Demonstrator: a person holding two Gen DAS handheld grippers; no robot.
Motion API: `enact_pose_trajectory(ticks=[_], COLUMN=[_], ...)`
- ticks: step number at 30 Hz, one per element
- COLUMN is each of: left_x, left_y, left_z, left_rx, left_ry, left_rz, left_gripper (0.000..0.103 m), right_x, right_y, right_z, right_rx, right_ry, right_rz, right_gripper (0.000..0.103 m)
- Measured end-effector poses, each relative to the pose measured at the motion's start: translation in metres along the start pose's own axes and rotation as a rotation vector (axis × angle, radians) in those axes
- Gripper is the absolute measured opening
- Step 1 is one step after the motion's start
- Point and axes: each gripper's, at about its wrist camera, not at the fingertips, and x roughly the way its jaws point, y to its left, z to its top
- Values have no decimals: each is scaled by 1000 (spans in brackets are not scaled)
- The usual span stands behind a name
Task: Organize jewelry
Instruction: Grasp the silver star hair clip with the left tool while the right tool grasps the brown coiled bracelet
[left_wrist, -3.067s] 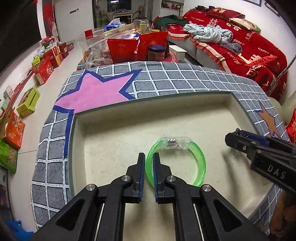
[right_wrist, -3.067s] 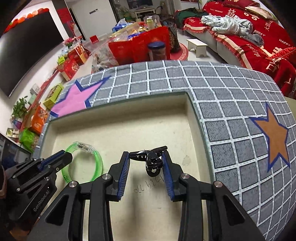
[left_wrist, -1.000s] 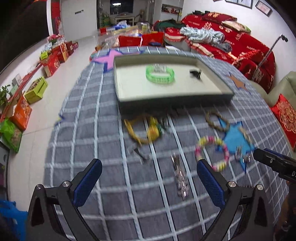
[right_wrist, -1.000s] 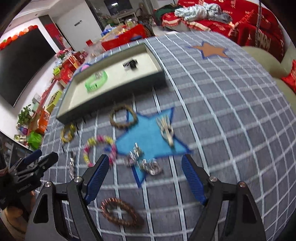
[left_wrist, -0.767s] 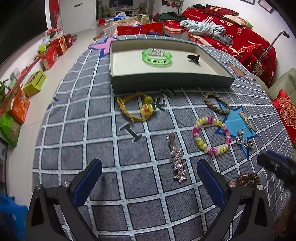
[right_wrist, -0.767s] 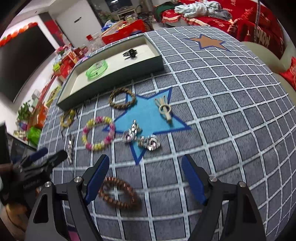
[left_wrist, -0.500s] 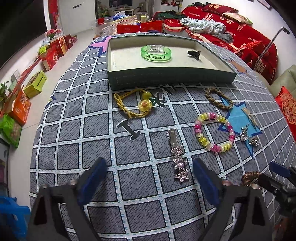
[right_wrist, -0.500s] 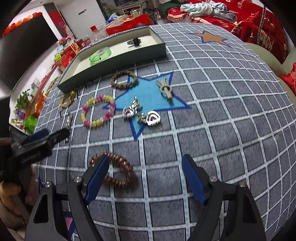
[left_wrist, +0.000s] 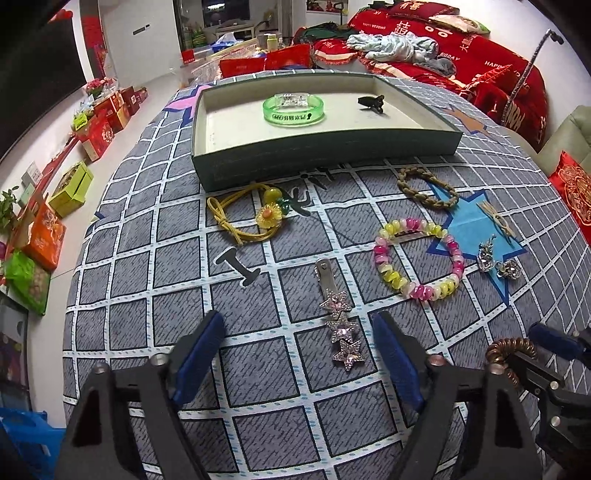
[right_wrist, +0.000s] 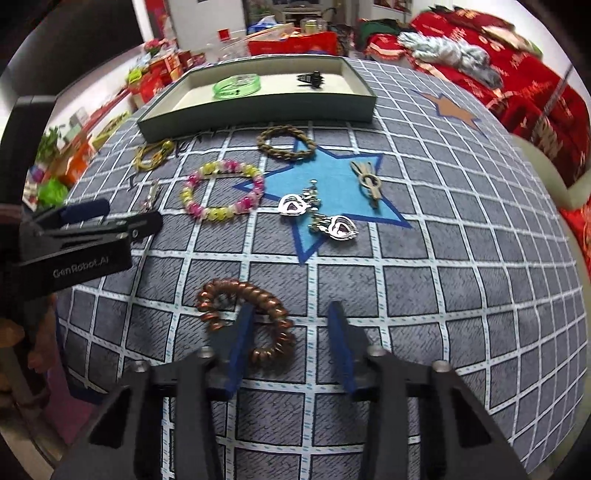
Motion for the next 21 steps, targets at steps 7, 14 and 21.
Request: enact_pose_trajectory(ticks=[7, 14, 21], left_x=[-4, -8, -18], left_y=[-3, 6, 13], left_z=[1, 3, 12], left_rx=[26, -2, -29], left_ry=[-12, -5, -20], left_rz=[-23, -99, -134], left_gripper=[46, 34, 34], right_x=[-3, -13, -25], right_y=[2, -7, -18], right_z=[-1, 8, 26], right_rx=[-3, 58, 112], right_ry=[0, -31, -83], right_rz=[22, 76, 128], right_gripper=[14, 13, 13])
